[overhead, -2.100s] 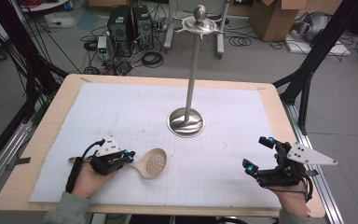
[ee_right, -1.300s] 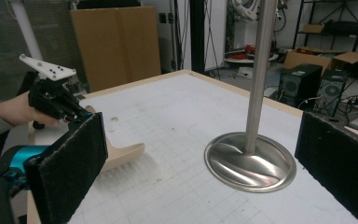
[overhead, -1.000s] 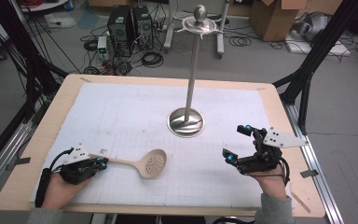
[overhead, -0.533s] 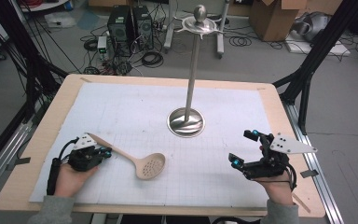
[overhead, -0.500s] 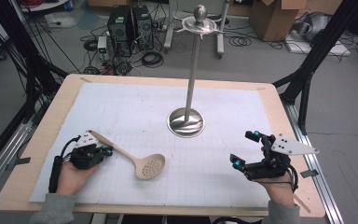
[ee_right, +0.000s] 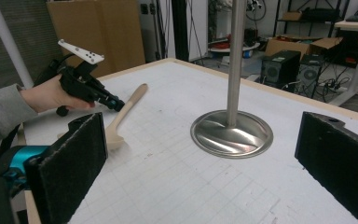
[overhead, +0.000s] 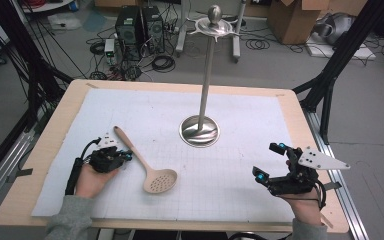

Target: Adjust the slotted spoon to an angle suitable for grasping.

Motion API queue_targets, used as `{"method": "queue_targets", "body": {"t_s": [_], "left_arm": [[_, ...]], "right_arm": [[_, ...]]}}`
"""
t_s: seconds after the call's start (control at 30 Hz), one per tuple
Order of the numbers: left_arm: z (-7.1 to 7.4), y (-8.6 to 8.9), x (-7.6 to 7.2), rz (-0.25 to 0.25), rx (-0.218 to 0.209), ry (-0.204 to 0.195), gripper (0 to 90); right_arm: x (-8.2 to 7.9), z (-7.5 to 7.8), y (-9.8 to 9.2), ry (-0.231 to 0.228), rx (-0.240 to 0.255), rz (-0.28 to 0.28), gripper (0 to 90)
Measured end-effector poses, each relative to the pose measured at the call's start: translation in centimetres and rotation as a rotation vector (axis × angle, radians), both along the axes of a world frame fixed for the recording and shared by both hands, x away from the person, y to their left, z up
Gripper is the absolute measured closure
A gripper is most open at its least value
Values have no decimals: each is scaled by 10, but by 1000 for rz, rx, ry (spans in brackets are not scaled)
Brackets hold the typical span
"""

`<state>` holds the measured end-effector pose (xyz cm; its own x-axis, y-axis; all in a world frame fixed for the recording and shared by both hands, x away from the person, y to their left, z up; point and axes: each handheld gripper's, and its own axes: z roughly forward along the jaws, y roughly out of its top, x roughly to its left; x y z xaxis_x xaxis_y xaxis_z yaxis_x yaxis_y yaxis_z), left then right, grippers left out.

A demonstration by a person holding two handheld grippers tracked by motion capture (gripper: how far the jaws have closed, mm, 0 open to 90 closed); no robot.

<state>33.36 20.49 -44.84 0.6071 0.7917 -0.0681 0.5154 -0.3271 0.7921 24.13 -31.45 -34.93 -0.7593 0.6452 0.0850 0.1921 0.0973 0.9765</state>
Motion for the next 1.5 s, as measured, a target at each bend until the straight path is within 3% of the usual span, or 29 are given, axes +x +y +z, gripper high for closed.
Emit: {"method": "queue_targets", "body": {"t_s": [0.3, 0.4, 0.6, 0.8, 0.97, 1.13, 1.5], "left_arm": [[0, -14, 8, -8, -19, 11, 895], [2, -15, 5, -24, -1, 6, 895], [16, -25, -9, -93, -32, -37, 895], [16, -54, -17, -158, -31, -46, 895], [11, -66, -15, -166, 6, -33, 895], [4, -72, -13, -168, 80, -19, 895], [5, -71, -17, -203, 87, -5, 897]], "right_arm": [[1, 0, 1, 4, -2, 0, 11], [1, -1, 2, 5, -6, 7, 11], [2, -2, 3, 3, -9, 6, 11], [2, -1, 5, 6, -13, 10, 11], [2, -2, 5, 3, -14, 12, 11], [3, -2, 5, 10, -11, 14, 11], [3, -3, 7, 12, -21, 19, 11]]}}
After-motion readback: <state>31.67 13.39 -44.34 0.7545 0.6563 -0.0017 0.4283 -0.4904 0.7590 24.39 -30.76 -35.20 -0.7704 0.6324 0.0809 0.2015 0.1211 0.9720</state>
